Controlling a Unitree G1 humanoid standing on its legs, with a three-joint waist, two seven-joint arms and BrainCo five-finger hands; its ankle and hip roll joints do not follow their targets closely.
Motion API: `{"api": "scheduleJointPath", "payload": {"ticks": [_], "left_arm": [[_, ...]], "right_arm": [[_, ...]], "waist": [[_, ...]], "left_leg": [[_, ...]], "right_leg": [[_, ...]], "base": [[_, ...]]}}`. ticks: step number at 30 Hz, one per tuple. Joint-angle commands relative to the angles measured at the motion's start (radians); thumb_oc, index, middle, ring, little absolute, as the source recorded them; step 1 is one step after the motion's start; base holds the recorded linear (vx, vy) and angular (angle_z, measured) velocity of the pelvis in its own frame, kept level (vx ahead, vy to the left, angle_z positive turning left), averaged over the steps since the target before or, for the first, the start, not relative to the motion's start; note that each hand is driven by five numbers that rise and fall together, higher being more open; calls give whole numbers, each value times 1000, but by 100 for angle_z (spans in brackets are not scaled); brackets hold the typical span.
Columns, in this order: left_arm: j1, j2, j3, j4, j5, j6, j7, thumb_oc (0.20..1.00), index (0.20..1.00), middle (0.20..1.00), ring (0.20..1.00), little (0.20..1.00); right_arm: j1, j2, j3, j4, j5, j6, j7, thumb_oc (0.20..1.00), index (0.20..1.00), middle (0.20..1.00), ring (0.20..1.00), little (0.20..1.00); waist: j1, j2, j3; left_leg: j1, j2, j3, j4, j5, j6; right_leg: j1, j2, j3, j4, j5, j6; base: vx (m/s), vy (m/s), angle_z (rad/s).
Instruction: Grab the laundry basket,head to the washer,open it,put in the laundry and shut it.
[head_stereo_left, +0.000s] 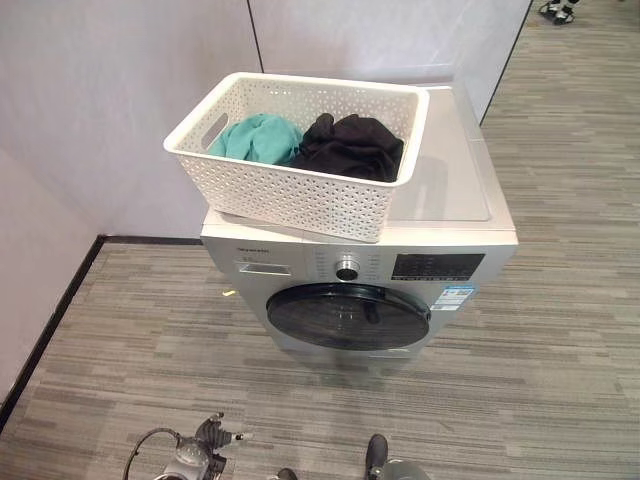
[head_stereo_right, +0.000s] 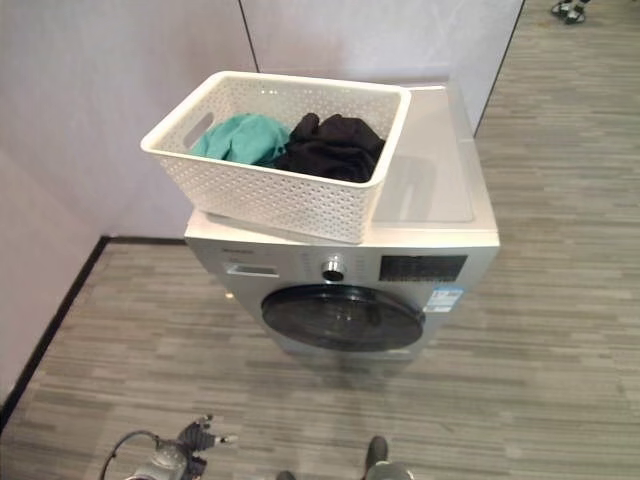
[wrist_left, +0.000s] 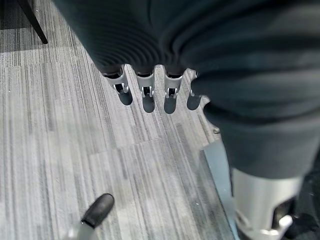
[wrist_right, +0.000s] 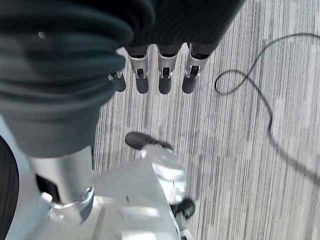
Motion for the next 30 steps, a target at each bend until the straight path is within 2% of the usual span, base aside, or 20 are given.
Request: {"api": "scheduleJointPath", "payload": {"ticks": [1,2,5,6,7,9,10,12,13,16,18,20,21,23,25,26,27,28,29,30], "left_arm": [[-56,-18,-32,30,-13,-21,2,1000,1000,1000,1000,1000],[-56,-18,-32,30,-13,-21,2,1000,1000,1000,1000,1000],[-51,-15,-27,33,-25,-27,8,1000,1000,1000,1000,1000],[-52,-15,-27,34,-32,-28,6,1000,1000,1000,1000,1000],[-57,-14,-30,39,-46,-27,5,1000,1000,1000,1000,1000],[-62,-15,-34,37,-51,-25,2,1000,1000,1000,1000,1000],[-63,-15,-40,33,-44,-25,0,1000,1000,1000,1000,1000],[-79,-13,-61,27,-27,-27,-2,1000,1000,1000,1000,1000],[-92,-13,-73,20,-24,-31,-3,1000,1000,1000,1000,1000],[-97,-12,-77,13,-34,-36,-3,1000,1000,1000,1000,1000],[-102,-1,-82,2,-34,-39,-3,1000,1000,1000,1000,1000],[-103,4,-86,8,-21,-37,-3,1000,1000,1000,1000,1000],[-98,6,-83,19,-12,-35,-5,1000,1000,1000,1000,1000],[-83,9,-71,30,0,-31,-7,1000,1000,1000,1000,1000],[-69,13,-56,38,-1,-29,-10,1000,1000,1000,1000,1000],[-48,20,-38,51,2,-22,-14,1000,1000,1000,1000,1000],[-36,32,-13,66,1,-21,-10,1000,1000,1000,1000,1000],[-36,32,-12,66,1,-21,-10,1000,1000,1000,1000,1000],[-25,37,5,74,8,-21,-16,1000,1000,1000,1000,1000],[-23,35,7,75,10,-22,-11,1000,1000,1000,1000,1000]], "right_arm": [[-27,-41,-28,63,-17,-1,-26,1000,1000,1000,1000,1000],[-27,-41,-28,63,-17,-1,-26,1000,1000,1000,1000,1000],[-30,-49,-27,52,-12,-3,-26,1000,1000,1000,1000,1000],[-30,-53,-28,48,-11,-4,-27,1000,1000,1000,1000,1000],[-29,-76,-37,53,-25,-2,-31,1000,1000,1000,1000,1000],[-35,-85,-44,54,-28,-3,-34,1000,1000,1000,1000,1000],[-34,-92,-52,56,-28,1,-31,1000,1000,1000,1000,1000],[-41,-100,-59,65,-36,6,-33,1000,1000,1000,1000,1000],[-43,-111,-71,76,-40,11,-34,1000,1000,1000,1000,1000],[-45,-113,-82,79,-40,11,-37,1000,1000,1000,1000,1000],[-64,-118,-79,49,-41,7,-37,1000,1000,1000,1000,1000],[-80,-115,-62,38,-44,5,-37,1000,1000,1000,1000,1000],[-92,-107,-47,26,-56,4,-40,1000,1000,1000,1000,1000],[-102,-95,-24,-4,-71,2,-40,1000,1000,1000,1000,1000],[-108,-77,1,-24,-84,-2,-37,1000,1000,1000,1000,1000],[-107,-52,32,-48,-88,-7,-28,1000,1000,1000,1000,1000],[-101,-36,57,-59,-99,-8,-23,1000,1000,1000,1000,1000],[-101,-36,57,-59,-99,-8,-23,1000,1000,1000,1000,1000],[-84,-20,78,-74,-115,-12,-14,1000,1000,1000,1000,1000],[-77,-16,75,-77,-107,-12,-13,1000,1000,1000,1000,1000]], "waist": [[-19,-24,-22],[-20,-24,-22],[-17,-21,-30],[-18,-16,-31],[-25,8,-32],[-30,20,-28],[-39,32,-32],[-43,41,-31],[-45,39,-22],[-42,33,-21],[-31,12,-12],[-25,0,-8],[-21,-7,-8],[-4,-6,-8],[6,-2,-15],[-1,-9,-25],[10,-16,-28],[9,-16,-27],[20,-28,-31],[17,-32,-36]], "left_leg": [[-78,-20,-16,-76,52,-7],[-78,-20,-17,-76,52,-7],[-83,27,-86,-116,85,-21],[-84,59,-101,-139,113,-33],[-73,161,-109,-223,208,-73],[-55,170,-92,-247,219,-84],[-41,166,-57,-250,203,-87],[-36,132,-58,-243,176,-80],[-59,98,-61,-203,145,-69],[-81,71,-58,-164,120,-54],[-104,6,-48,-141,77,-14],[-102,-21,-40,-147,62,4],[-91,-39,-26,-155,54,14],[-64,-59,3,-184,48,30],[-24,-69,20,-214,25,28],[1,-82,25,-236,27,31],[23,-80,46,-243,28,30],[24,-80,45,-244,29,30],[31,-82,57,-242,22,27],[32,-82,58,-235,21,23]], "right_leg": [[16,-3,65,18,-17,84],[16,-3,64,18,-17,84],[9,-22,81,22,-20,92],[6,-29,86,23,-22,95],[1,-56,93,22,-24,118],[5,-63,93,21,-24,125],[14,-76,88,22,-26,137],[27,-112,99,23,-13,147],[34,-154,108,38,-3,155],[37,-184,112,45,8,163],[7,-244,127,92,66,176],[-22,-258,134,118,111,182],[-28,-277,124,123,165,193],[-30,-304,54,150,191,197],[-19,-295,-2,176,164,206],[-49,-219,27,175,121,190],[-59,-199,-7,158,107,187],[-57,-198,-8,156,107,187],[-49,-195,-55,131,117,193],[-37,-193,-47,106,123,198]], "base": [[46,145,6],[69,165,4],[71,149,-14],[159,375,-32],[160,373,-35],[141,347,-23],[151,356,-11],[192,426,-3],[167,384,5],[122,284,34],[114,360,18],[51,236,-12],[60,241,-39],[105,262,-43],[163,248,-31],[159,205,-57],[136,134,-44],[79,-20,-32],[37,-55,-3],[37,-53,1]]}}
